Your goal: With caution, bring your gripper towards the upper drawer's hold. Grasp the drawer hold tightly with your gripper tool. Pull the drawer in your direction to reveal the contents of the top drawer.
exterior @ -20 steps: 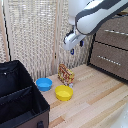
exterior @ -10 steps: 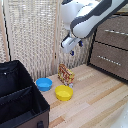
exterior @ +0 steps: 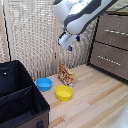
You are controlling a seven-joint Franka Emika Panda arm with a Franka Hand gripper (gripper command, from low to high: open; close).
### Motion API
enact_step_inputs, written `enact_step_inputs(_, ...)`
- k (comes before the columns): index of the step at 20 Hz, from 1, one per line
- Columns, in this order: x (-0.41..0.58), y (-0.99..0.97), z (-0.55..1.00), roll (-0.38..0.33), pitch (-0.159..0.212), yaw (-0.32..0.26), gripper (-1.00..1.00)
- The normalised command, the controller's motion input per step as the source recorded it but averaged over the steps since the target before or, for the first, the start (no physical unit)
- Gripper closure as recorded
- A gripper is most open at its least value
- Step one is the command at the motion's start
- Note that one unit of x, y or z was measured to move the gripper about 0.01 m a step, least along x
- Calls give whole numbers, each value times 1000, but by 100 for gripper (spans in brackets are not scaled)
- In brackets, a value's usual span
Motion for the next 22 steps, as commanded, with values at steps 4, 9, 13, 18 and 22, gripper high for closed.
enact_step_inputs(4,284,2,314,-321,50,0,-100)
enact_step_inputs(9,74,0,181,-369,41,8,-100)
enact_step_inputs(13,-47,0,128,-375,31,51,-100)
enact_step_inputs(18,-55,0,137,-375,33,48,-100)
enact_step_inputs(22,-302,-334,160,-326,8,61,-100)
